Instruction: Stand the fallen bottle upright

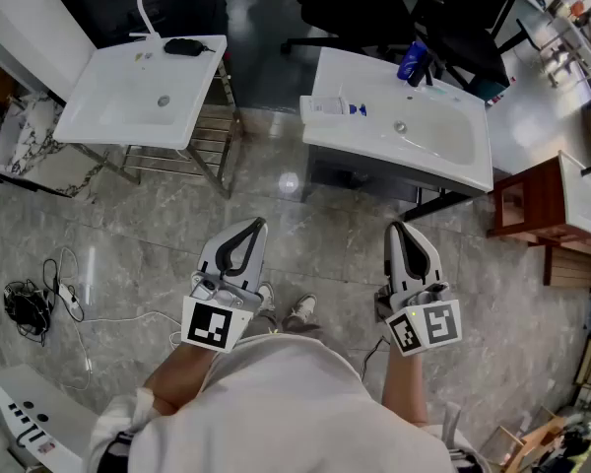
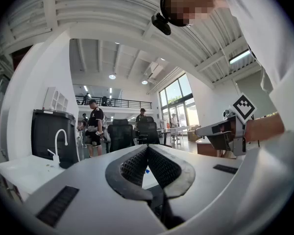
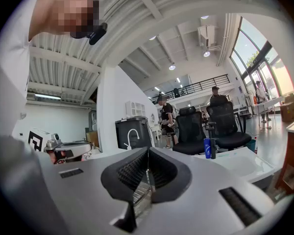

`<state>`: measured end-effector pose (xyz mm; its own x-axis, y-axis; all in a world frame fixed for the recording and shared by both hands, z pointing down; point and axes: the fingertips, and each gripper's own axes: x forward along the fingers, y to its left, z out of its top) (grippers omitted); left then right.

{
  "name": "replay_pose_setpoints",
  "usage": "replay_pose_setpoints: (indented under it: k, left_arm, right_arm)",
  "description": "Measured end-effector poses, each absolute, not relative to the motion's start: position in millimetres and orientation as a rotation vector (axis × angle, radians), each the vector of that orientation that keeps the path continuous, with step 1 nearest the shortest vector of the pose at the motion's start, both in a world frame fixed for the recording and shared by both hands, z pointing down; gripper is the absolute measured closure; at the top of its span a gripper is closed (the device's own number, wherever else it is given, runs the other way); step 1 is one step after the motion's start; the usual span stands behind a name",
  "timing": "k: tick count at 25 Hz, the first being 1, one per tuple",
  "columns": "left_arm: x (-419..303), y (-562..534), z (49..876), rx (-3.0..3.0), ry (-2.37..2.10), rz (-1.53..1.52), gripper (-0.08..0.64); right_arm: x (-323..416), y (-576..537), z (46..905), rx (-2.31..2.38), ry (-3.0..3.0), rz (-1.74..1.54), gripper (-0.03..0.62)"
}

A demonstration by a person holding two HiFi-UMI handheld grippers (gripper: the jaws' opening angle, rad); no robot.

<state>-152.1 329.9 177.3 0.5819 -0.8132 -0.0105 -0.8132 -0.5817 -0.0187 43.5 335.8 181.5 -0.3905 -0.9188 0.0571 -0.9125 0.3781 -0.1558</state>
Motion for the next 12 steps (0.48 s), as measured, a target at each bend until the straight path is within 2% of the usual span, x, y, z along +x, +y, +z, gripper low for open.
replay_pose_setpoints:
  k: [12]
  left_arm:
    - [-150, 363, 171, -2.725, 1.486, -0.017, 0.545]
  right_arm:
    - [44, 364, 178, -1.608, 2.612, -0.279, 0.551]
